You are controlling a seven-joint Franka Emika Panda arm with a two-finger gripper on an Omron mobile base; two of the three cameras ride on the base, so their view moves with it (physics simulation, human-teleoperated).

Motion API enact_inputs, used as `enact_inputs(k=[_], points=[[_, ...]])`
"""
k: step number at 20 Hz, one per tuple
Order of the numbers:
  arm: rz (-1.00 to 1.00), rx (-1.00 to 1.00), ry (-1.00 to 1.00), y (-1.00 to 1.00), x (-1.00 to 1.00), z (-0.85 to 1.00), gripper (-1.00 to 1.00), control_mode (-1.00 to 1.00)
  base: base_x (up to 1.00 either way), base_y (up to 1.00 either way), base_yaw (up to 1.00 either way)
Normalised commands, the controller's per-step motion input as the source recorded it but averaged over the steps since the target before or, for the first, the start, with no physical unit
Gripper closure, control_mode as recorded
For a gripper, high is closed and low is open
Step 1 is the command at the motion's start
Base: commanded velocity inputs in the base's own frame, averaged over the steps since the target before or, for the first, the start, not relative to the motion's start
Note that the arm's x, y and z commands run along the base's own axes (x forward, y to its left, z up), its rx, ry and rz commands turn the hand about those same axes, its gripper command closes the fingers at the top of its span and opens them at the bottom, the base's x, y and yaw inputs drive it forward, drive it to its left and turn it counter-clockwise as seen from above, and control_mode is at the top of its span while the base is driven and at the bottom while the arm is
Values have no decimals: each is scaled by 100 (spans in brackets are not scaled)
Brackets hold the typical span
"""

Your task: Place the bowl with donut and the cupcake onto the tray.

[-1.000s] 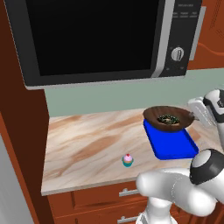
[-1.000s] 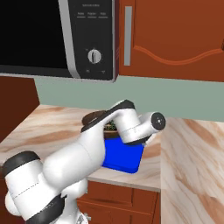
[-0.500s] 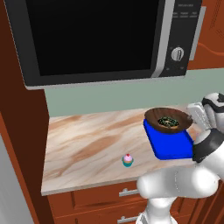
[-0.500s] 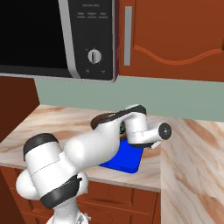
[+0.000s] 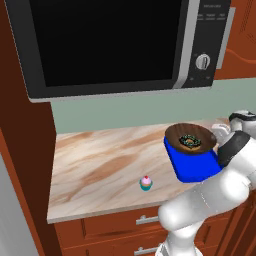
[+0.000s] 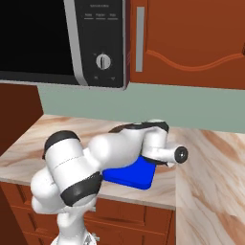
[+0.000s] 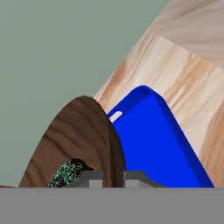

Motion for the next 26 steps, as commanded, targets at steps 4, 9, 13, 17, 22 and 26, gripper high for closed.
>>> enact_inputs(k=[4, 9, 13, 17, 22, 26], points=[[0, 0, -12, -16, 33, -33, 100, -100, 0, 0, 0], [0, 0, -7, -16, 38, -29, 100, -100, 0, 0, 0], [0, 0, -1, -32, 28, -24, 100, -100, 0, 0, 0], [-1, 0, 0, -42, 18, -23, 100, -100, 0, 0, 0], [-1, 0, 0, -24, 8, -9, 100, -100, 0, 0, 0], [0, 0, 0, -8, 0, 6, -100, -100, 0, 0, 0]])
